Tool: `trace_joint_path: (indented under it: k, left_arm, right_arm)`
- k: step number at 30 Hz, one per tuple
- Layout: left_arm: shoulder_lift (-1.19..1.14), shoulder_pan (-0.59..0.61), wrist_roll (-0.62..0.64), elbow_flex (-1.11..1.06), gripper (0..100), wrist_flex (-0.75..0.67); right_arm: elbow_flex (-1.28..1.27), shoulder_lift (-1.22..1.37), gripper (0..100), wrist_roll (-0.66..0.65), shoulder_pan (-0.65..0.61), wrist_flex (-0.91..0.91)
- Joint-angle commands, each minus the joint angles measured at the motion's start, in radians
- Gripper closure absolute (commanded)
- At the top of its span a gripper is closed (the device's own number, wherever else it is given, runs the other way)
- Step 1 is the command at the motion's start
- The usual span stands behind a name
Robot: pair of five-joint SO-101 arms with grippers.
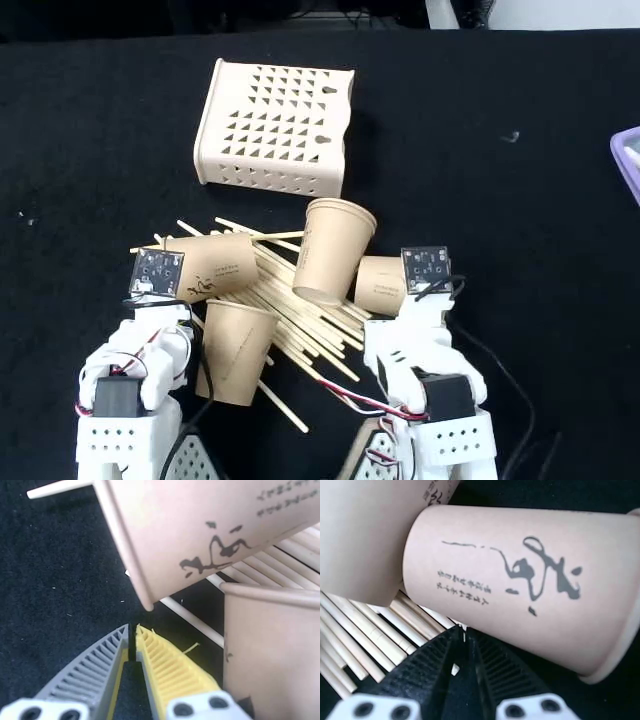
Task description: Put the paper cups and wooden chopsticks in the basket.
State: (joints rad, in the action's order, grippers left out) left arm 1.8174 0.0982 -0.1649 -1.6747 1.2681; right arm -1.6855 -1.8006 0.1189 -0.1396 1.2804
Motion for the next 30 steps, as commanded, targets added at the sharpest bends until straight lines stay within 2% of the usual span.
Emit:
trace_joint_path:
  k: [1,5,9,13,16,22,25,28,30]
  left_arm:
    - [0.003,0.021,-0.012,-0.018,97,-0.002]
    - [0.006,0.193,-0.014,0.028,97,-0.069]
    - [0.006,0.443,-0.014,0.142,97,-0.166]
    - [0.006,0.654,-0.014,0.292,97,-0.212]
    - [0.006,0.762,-0.014,0.406,97,-0.250]
    - [0.006,0.802,-0.006,0.602,97,-0.428]
    - [0.000,0.791,-0.002,0.696,90,-0.499]
    - [-0.003,0.690,0.028,0.753,77,-0.508]
    - [-0.014,0.608,0.029,0.768,76,-0.505]
  right_arm:
    - [-0.001,-0.056,97.6,0.009,-0.015,0.003]
    - [-0.001,-0.058,97.3,0.003,-0.017,-0.021]
    - [0.051,-0.058,97.3,-0.049,0.034,-0.107]
    - [0.242,-0.058,97.2,-0.155,0.117,-0.157]
    - [0.427,-0.058,97.2,-0.222,0.167,-0.164]
    - [0.753,-0.058,97.2,-0.318,0.232,-0.196]
    - [0.931,-0.036,93.2,-0.338,0.229,-0.242]
    - [1.132,0.056,86.4,-0.327,0.235,-0.242]
    - [1.268,0.173,86.9,-0.327,0.236,-0.218]
